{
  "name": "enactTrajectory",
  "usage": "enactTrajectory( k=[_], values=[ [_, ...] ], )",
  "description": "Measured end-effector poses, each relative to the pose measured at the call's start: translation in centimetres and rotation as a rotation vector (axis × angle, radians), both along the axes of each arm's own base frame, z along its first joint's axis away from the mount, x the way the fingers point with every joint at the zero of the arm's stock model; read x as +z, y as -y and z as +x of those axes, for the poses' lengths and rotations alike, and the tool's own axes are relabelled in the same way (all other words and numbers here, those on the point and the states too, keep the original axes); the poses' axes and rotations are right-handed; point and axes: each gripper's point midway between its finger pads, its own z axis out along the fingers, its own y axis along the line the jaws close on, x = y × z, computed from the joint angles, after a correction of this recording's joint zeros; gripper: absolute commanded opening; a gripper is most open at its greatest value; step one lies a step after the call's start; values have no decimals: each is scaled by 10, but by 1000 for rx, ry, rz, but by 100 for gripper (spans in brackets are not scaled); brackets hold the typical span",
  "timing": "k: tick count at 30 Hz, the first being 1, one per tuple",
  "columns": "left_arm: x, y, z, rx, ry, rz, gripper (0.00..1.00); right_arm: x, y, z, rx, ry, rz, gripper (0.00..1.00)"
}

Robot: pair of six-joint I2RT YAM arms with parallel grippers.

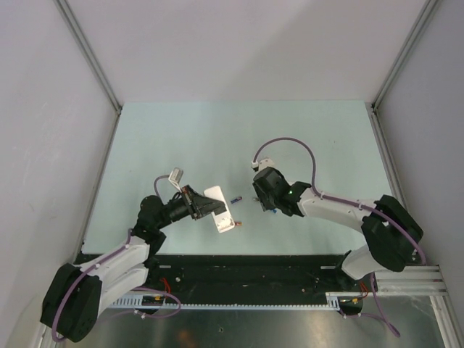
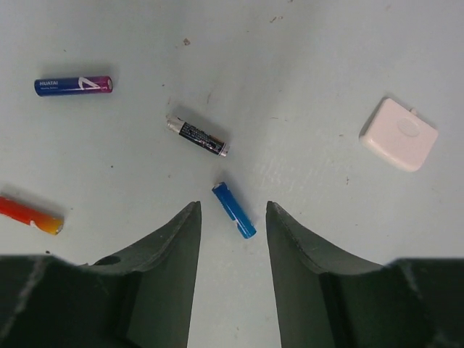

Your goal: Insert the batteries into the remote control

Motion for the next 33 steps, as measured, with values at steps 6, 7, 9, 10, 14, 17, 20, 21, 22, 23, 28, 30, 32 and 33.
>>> enactTrajectory(
  k=[6,7,9,10,14,17,20,21,22,23,28,30,32,33],
  values=[
    [0,0,-1,-6,2,0,0,-7,-1,3,70,-6,-81,41],
    [0,0,-2,-9,2,0,0,-7,-1,4,81,-5,-92,40],
    [0,0,-2,-14,2,0,0,-9,-1,4,106,-7,-111,41],
    [0,0,-3,-15,2,0,0,-11,-1,4,115,-9,-117,41],
    [1,0,-3,-17,4,-1,0,-20,-5,2,178,-40,-156,40],
    [2,0,-3,-18,8,-2,0,-27,-7,0,216,-67,-175,39],
    [1,0,-4,-19,8,-1,0,-32,-9,-1,251,-89,-194,37],
    [1,0,-4,-19,7,-1,0,-33,-10,-1,258,-93,-200,36],
    [1,0,-4,-19,7,-1,0,-34,-10,-1,264,-97,-205,36],
    [1,0,-4,-21,7,-1,0,-35,-11,0,268,-99,-209,35],
    [1,1,-5,-27,7,-1,0,-41,-10,-1,281,-118,-232,33],
    [1,1,-6,-33,7,-1,0,-43,-9,-2,285,-124,-238,31],
    [1,1,-7,-40,7,-1,0,-45,-8,-2,287,-132,-242,30],
    [1,1,-8,-42,7,-1,0,-46,-7,-2,287,-135,-243,30]
  ],
)
